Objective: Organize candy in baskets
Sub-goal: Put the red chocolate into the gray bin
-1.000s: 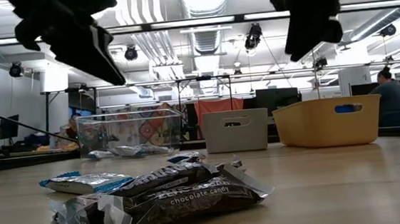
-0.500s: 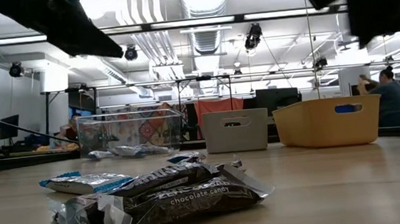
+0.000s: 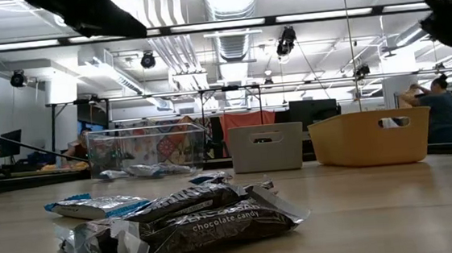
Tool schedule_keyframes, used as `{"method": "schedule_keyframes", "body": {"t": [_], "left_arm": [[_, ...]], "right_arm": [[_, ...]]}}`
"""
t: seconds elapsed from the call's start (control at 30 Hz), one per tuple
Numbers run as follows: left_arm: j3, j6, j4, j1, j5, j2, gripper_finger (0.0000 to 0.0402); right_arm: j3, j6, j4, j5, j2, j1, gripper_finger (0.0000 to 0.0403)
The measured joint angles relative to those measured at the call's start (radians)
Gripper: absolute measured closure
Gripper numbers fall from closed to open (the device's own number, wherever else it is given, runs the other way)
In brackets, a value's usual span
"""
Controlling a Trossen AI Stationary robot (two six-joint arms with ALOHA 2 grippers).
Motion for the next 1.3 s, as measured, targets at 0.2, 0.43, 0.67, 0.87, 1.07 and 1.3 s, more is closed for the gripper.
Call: {"method": "schedule_keyframes", "body": {"t": [0.2,0.43,0.67,0.87,1.07,1.3], "left_arm": [[0.003,0.021,0.0,0.0,-0.002,0.0,0.0325],[-0.002,0.023,0.0,0.001,-0.004,0.001,0.0325],[-0.002,0.023,-0.005,0.001,-0.004,0.001,0.0325],[-0.002,0.023,-0.006,0.001,-0.004,0.001,0.0325],[-0.003,0.023,-0.006,0.001,-0.004,0.001,0.0325],[-0.003,0.023,-0.006,0.001,-0.004,0.001,0.0325]], "right_arm": [[-0.039,0.078,-0.036,0.003,-0.009,0.027,0.0218],[-0.112,0.133,0.029,0.003,-0.01,0.049,0.0209],[-0.196,0.208,0.158,0.004,-0.009,0.071,0.0209],[-0.242,0.248,0.177,0.033,-0.008,0.081,0.0209],[-0.306,0.243,0.319,0.07,-0.011,0.08,0.0217],[-0.3,0.236,0.319,0.072,-0.018,0.08,0.0279]]}}
